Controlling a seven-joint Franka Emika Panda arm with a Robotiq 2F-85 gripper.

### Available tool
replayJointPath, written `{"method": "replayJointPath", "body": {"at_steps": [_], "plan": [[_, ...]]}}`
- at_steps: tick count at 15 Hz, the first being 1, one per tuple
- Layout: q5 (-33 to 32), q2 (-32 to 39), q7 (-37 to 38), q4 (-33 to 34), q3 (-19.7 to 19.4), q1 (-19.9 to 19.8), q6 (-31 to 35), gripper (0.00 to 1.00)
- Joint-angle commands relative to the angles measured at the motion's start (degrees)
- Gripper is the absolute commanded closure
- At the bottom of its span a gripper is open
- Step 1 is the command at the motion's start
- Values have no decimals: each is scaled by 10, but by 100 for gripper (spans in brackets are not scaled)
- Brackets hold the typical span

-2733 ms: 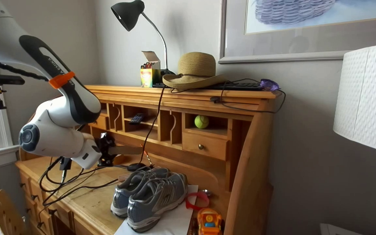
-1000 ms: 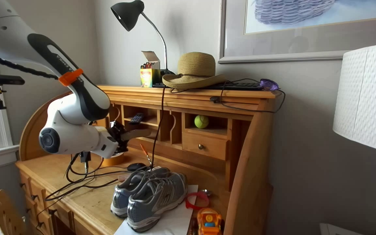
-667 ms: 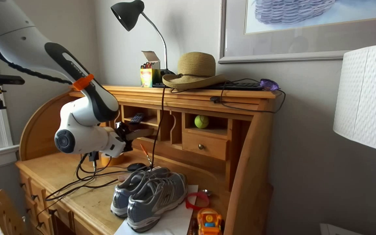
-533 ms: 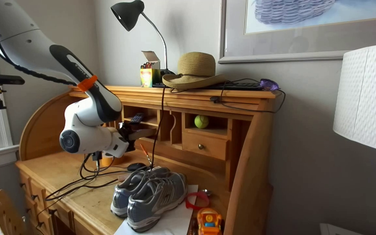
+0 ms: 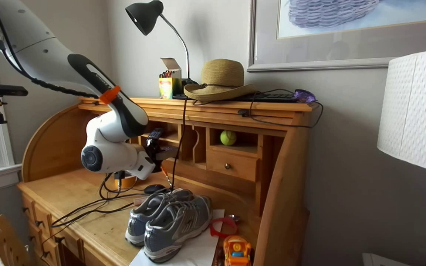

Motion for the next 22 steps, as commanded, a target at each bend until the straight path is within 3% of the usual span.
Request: {"method": "replayJointPath", "body": {"at_steps": [1,10,22], "plan": [[2,12,19,19,-3,11,26,92],[7,26,5,42,-11,13,29,92],[6,110,39,186,-6,40,101,92]]}}
